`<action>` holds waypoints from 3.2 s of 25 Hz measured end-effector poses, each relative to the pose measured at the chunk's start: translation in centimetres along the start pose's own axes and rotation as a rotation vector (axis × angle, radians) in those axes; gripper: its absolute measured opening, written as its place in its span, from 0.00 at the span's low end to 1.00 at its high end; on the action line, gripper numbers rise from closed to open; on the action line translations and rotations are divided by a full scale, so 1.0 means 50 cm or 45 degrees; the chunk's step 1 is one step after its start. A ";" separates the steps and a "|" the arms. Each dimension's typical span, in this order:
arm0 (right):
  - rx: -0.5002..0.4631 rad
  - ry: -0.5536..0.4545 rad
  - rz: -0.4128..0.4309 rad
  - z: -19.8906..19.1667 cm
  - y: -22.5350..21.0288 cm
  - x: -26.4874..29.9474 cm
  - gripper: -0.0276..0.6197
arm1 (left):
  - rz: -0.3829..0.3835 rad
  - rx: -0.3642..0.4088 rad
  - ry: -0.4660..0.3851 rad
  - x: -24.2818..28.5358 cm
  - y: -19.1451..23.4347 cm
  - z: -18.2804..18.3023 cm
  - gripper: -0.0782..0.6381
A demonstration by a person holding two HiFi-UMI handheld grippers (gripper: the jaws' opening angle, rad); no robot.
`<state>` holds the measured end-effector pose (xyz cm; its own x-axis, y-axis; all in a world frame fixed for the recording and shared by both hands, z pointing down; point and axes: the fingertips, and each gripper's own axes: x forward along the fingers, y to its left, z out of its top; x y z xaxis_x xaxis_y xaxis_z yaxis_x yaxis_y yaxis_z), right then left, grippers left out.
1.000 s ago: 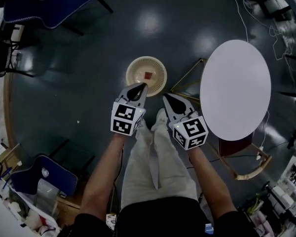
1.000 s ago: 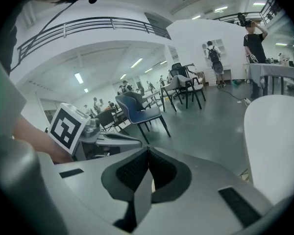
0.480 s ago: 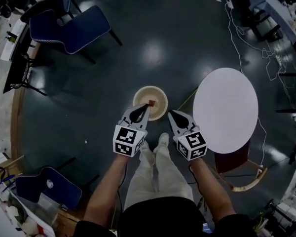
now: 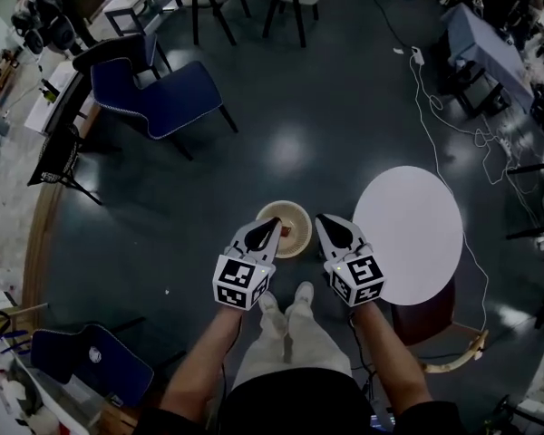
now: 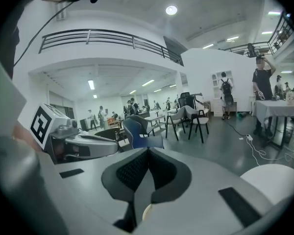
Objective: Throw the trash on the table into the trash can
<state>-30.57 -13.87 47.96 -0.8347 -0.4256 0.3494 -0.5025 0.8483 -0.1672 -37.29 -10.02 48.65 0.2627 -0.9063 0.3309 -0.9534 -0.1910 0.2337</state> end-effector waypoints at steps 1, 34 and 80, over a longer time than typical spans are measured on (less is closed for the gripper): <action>-0.015 -0.015 0.000 0.016 0.010 -0.007 0.07 | -0.003 0.010 -0.020 -0.010 -0.006 0.018 0.13; -0.186 -0.352 0.009 0.302 0.207 -0.217 0.07 | -0.017 0.204 -0.390 -0.276 -0.140 0.323 0.13; -0.240 -0.506 0.098 0.180 0.284 -0.860 0.07 | 0.079 0.353 -0.502 -0.540 -0.760 0.235 0.13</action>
<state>-3.85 13.62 22.25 -0.9083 -0.4159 -0.0452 -0.4165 0.9091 0.0051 -9.92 17.27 20.09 0.1792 -0.9826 -0.0481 -0.9831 -0.1771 -0.0459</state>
